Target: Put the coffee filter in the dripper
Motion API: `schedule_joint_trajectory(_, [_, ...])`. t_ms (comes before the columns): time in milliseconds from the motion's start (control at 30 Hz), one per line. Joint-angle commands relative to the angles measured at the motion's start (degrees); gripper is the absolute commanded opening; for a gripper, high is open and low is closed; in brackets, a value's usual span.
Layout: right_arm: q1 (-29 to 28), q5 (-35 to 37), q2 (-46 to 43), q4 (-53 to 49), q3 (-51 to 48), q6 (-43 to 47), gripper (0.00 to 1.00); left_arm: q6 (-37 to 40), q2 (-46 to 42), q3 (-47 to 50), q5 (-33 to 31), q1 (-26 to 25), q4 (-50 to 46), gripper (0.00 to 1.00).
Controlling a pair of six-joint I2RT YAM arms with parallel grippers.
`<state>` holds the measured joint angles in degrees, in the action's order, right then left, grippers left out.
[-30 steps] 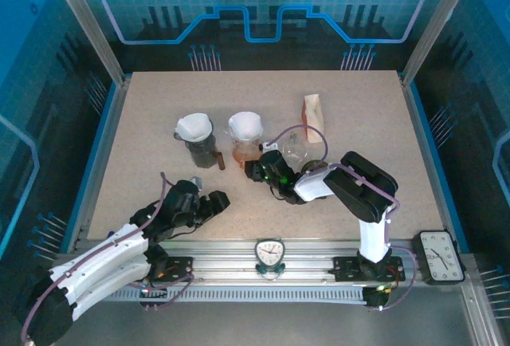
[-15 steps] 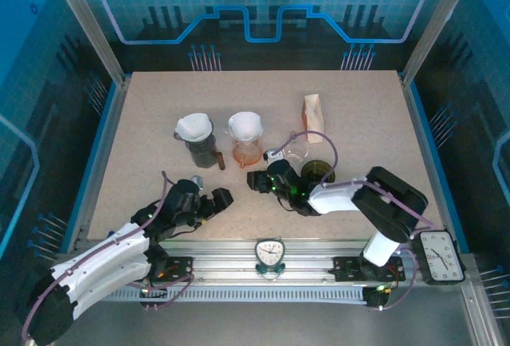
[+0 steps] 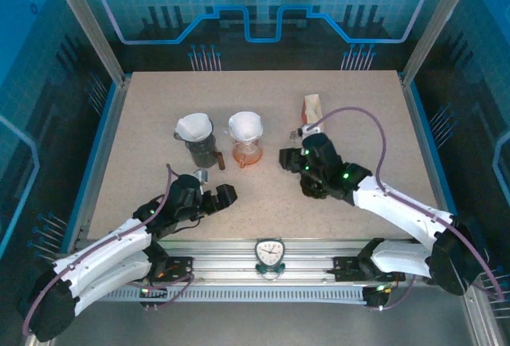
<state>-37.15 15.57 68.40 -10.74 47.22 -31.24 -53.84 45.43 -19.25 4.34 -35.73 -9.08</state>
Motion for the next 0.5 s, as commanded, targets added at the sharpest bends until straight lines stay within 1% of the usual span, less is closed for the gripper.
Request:
schedule_joint_trajectory(0, [5.52, -5.99, 3.89, -10.84, 6.27, 4.87, 0.62, 1.36, 0.00, -0.43, 0.68, 0.34, 1.13, 0.99])
schedule_joint_trajectory(100, [8.99, -7.66, 10.52, -12.51, 11.62, 8.19, 0.62, 0.85, -0.12, 0.07, 1.42, 0.40, 1.80, 0.99])
schedule_joint_trajectory(200, [11.73, -7.99, 16.39, -12.84, 15.00, 9.38, 0.60, 0.63, -0.50, 0.06, 1.58, 0.39, 1.22, 0.99])
schedule_joint_trajectory(300, [13.31, -8.17, 19.60, -12.79, 16.49, 9.49, 0.57, 0.54, -1.59, 0.28, 1.35, 0.35, 0.36, 0.99])
schedule_joint_trajectory(467, [14.00, -7.59, 22.21, -12.96, 17.19, 10.31, 0.52, 0.25, -2.60, 1.21, 0.92, 0.47, -0.06, 0.99])
